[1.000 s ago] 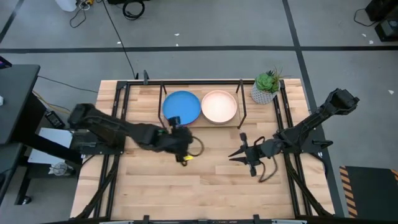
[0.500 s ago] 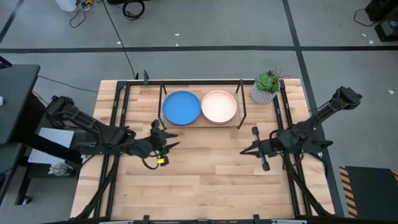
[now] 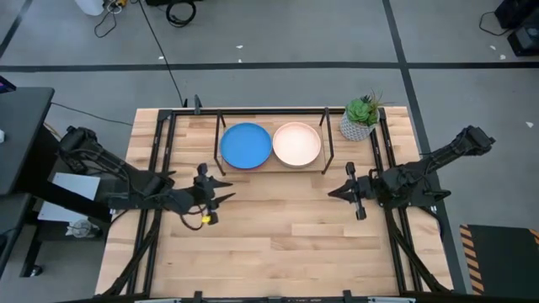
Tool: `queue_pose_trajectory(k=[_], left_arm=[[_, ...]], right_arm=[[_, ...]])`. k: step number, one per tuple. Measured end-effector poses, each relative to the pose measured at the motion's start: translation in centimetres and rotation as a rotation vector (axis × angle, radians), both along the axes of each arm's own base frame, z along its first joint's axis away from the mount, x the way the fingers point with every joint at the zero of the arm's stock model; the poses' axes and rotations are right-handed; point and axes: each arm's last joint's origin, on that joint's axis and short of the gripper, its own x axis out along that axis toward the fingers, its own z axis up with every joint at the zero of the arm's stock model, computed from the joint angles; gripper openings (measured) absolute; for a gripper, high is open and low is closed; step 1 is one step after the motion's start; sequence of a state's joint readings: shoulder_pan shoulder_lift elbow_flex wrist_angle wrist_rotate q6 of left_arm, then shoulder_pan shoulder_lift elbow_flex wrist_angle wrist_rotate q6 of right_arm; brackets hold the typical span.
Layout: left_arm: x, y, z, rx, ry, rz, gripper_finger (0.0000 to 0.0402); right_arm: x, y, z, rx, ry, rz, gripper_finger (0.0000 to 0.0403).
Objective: Place and stack plates onto a shelf
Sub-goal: Return to Home Position
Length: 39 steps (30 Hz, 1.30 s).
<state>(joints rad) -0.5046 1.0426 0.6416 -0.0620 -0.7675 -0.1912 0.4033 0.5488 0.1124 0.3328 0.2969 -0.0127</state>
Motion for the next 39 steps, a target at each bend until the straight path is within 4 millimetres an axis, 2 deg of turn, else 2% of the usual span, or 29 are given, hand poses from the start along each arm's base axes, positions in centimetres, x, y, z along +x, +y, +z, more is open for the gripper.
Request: queue_pose_trajectory(k=[10, 21, 26, 39], left_arm=[[-3.8, -0.2, -2.0, -0.032, -0.108, -0.035, 0.0142], [-6.7, -0.1, -4.3, -0.050, -0.183, -0.039, 0.0142], [-7.8, 0.0, -5.5, -0.046, -0.199, -0.034, 0.0142], [-10.2, 1.8, -7.7, -0.073, -0.267, -0.010, 0.0141]], right_arm=[[-1.1, -1.0, -2.3, 0.051, -0.012, -0.055, 0.0005], [-1.1, -1.4, -2.1, 0.024, -0.033, -0.060, 0.0007], [-1.0, -1.7, -2.1, -0.014, -0.041, -0.134, 0.0015], [-1.0, -1.9, -1.8, 0.000, -0.063, -0.169, 0.0019]])
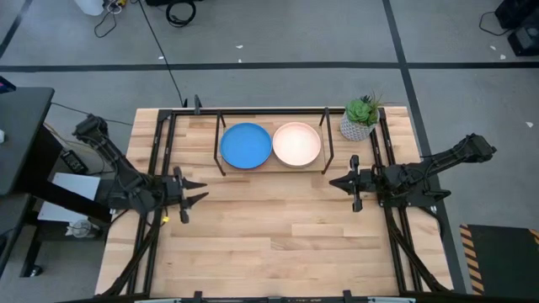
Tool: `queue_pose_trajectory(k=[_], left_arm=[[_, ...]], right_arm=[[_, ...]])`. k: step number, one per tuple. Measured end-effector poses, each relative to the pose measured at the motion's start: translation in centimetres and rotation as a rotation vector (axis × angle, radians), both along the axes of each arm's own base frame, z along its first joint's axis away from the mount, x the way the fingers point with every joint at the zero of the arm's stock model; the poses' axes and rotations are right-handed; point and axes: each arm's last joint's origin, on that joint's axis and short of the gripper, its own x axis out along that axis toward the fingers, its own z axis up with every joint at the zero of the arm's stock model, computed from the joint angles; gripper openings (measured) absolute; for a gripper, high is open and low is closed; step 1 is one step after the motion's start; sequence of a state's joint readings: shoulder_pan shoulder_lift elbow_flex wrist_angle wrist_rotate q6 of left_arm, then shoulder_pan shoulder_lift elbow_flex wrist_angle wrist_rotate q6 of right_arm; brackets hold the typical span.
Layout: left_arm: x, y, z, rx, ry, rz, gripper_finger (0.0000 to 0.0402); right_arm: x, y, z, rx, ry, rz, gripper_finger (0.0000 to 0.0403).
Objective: Place and stack plates onto a shelf
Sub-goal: Return to Home Position
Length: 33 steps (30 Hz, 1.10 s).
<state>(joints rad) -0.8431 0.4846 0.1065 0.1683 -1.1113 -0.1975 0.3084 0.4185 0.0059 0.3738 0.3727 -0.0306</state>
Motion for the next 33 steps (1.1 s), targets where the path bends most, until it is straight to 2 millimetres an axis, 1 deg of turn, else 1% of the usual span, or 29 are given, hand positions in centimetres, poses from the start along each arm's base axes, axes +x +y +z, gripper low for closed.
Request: queue_pose_trajectory(k=[5, 7, 10, 15, 18, 22, 25, 30, 33], left_arm=[[-0.4, 0.8, -0.4, -0.005, -0.028, 0.033, 0.0140], [-0.5, 1.2, -0.3, 0.007, -0.037, 0.046, 0.0128], [-0.5, 1.7, 0.0, 0.021, -0.054, 0.047, 0.0094], [-0.4, 2.5, 0.7, 0.053, -0.094, -0.016, 0.0031], [-0.3, 3.0, 1.1, 0.076, -0.121, -0.073, 0.0008], [0.0, 3.6, 1.6, 0.103, -0.168, -0.143, 0.0010], [0.2, 4.2, 1.5, 0.126, -0.160, -0.146, 0.0011], [0.5, 4.7, 0.8, 0.120, -0.123, -0.169, 0.0012], [0.7, 4.8, -0.3, 0.128, -0.114, -0.179, 0.0012]], right_arm=[[0.0, 0.0, 0.0, -0.024, 0.001, 0.001, 0.0020], [0.0, 0.0, 0.0, -0.053, 0.001, 0.002, 0.0020], [0.0, 0.0, 0.1, -0.093, 0.000, 0.003, 0.0020], [0.0, 0.0, 0.1, -0.101, 0.000, 0.003, 0.0021], [0.0, 0.0, 0.1, -0.101, 0.000, 0.003, 0.0020], [0.0, 0.0, 0.1, -0.101, 0.000, 0.003, 0.0021], [0.0, 0.0, 0.1, -0.101, 0.000, 0.003, 0.0022], [0.0, 0.0, 0.1, -0.101, 0.000, 0.003, 0.0022], [0.0, 0.0, 0.1, -0.101, 0.000, 0.003, 0.0023]])
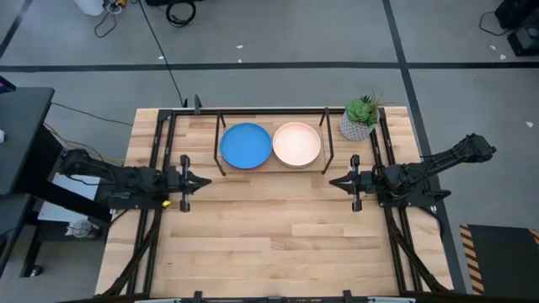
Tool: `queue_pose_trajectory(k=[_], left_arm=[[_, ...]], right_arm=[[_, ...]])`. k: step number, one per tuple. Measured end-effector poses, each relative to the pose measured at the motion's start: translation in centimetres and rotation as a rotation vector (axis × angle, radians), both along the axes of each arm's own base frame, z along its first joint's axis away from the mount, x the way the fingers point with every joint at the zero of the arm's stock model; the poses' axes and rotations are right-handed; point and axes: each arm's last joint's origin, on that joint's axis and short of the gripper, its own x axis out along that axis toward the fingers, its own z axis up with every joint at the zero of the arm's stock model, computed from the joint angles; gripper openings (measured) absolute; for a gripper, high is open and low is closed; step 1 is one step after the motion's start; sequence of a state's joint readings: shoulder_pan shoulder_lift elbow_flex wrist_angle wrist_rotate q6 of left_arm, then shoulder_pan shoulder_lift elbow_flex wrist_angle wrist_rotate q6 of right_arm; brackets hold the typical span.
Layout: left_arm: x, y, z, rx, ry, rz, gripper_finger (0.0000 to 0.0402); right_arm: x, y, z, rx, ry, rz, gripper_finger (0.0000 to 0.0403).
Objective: Place and stack plates onto a shelf
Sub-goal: Return to Home Position
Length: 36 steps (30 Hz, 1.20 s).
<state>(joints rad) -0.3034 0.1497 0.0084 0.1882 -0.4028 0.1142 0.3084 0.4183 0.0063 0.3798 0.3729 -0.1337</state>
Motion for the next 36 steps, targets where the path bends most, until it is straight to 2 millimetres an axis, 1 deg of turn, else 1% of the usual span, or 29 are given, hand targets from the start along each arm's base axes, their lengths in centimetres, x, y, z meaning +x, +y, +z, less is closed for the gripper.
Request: queue_pose_trajectory(k=[4, 8, 10, 14, 16, 19, 21, 27, 31, 36], left_arm=[[0.1, 0.1, -0.5, -0.008, 0.050, 0.004, 0.0012], [0.1, 0.0, -0.6, -0.037, 0.055, -0.008, 0.0013], [0.1, -0.1, -0.8, -0.015, 0.074, -0.016, 0.0013], [0.1, -0.3, -0.8, 0.084, 0.090, -0.030, 0.0013], [0.1, -0.5, -0.8, 0.115, 0.088, -0.079, 0.0013], [0.0, -1.0, -0.8, 0.164, 0.071, -0.259, 0.0013], [0.0, -1.2, -0.7, 0.186, 0.061, -0.330, 0.0013], [0.0, -1.2, -1.2, 0.243, 0.101, -0.344, 0.0013], [0.0, -1.2, -1.3, 0.242, 0.113, -0.349, 0.0013], [-0.1, -1.4, -1.6, 0.245, 0.130, -0.443, 0.0013]], right_arm=[[0.0, 0.0, 0.0, 0.000, 0.000, 0.000, 0.0022], [0.0, 0.0, 0.0, 0.000, -0.001, 0.000, 0.0023], [0.0, 0.0, 0.0, 0.000, -0.001, 0.000, 0.0023], [0.0, 0.0, 0.0, 0.000, -0.001, 0.000, 0.0023], [0.0, 0.0, 0.0, 0.000, -0.001, 0.000, 0.0023], [0.0, 0.0, 0.0, 0.001, -0.002, 0.000, 0.0023], [0.0, 0.0, 0.0, 0.000, -0.001, 0.000, 0.0023], [0.0, 0.0, 0.0, 0.001, -0.002, 0.000, 0.0023], [0.0, 0.0, 0.0, 0.000, -0.001, 0.000, 0.0023], [0.0, 0.0, 0.0, 0.001, -0.002, 0.000, 0.0023]])
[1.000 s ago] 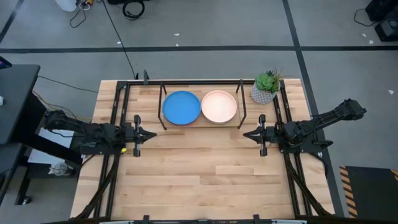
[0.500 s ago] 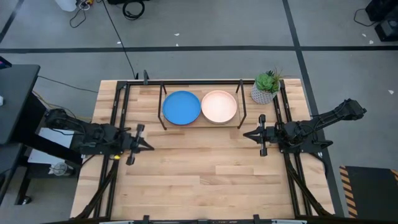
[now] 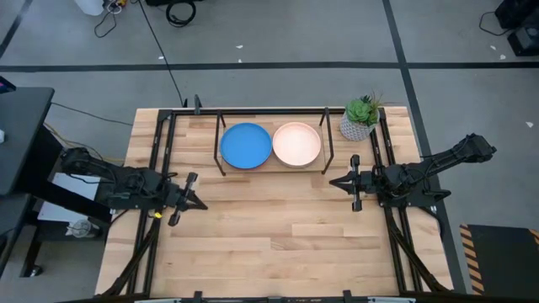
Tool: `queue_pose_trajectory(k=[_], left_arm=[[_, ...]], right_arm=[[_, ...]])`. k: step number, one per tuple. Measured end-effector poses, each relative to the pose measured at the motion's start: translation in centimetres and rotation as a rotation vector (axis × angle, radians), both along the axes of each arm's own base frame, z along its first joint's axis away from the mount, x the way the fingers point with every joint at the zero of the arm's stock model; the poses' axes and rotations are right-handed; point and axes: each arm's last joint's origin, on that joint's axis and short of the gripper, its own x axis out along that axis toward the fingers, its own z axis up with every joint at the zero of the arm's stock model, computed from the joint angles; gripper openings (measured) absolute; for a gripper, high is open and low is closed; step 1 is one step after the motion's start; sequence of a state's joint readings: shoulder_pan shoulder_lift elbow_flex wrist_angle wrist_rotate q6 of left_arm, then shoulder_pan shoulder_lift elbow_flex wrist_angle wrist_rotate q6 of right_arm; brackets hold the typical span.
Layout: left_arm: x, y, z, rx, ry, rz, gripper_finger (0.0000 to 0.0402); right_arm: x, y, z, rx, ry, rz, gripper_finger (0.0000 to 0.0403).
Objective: Place and stack plates onto a shelf
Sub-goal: Return to Home Position
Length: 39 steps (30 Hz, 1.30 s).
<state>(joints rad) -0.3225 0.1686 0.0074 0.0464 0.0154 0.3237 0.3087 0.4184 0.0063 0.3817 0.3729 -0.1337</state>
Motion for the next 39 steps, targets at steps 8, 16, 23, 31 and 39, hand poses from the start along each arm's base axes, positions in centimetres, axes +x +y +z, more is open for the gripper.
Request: queue_pose_trajectory(k=[8, 16, 23, 31, 39], left_arm=[[-0.01, 0.02, -0.22, -0.071, 0.049, 0.017, 0.0013], [0.10, 0.29, -0.34, -0.138, 0.082, 0.077, 0.0013], [0.17, 0.28, -0.20, -0.255, 0.102, 0.093, 0.0013], [0.22, 0.27, 0.27, -0.378, 0.090, 0.099, 0.0013], [0.22, 0.27, 0.33, -0.378, 0.084, 0.097, 0.0013]], right_arm=[[0.00, 0.00, 0.00, 0.000, 0.000, 0.000, 0.0023], [0.00, 0.00, 0.00, 0.000, 0.000, 0.000, 0.0023], [0.00, 0.00, 0.00, 0.000, 0.000, 0.000, 0.0023], [0.00, 0.00, 0.00, 0.000, 0.000, 0.000, 0.0023], [0.00, 0.00, 0.00, 0.000, 0.000, 0.000, 0.0023]])
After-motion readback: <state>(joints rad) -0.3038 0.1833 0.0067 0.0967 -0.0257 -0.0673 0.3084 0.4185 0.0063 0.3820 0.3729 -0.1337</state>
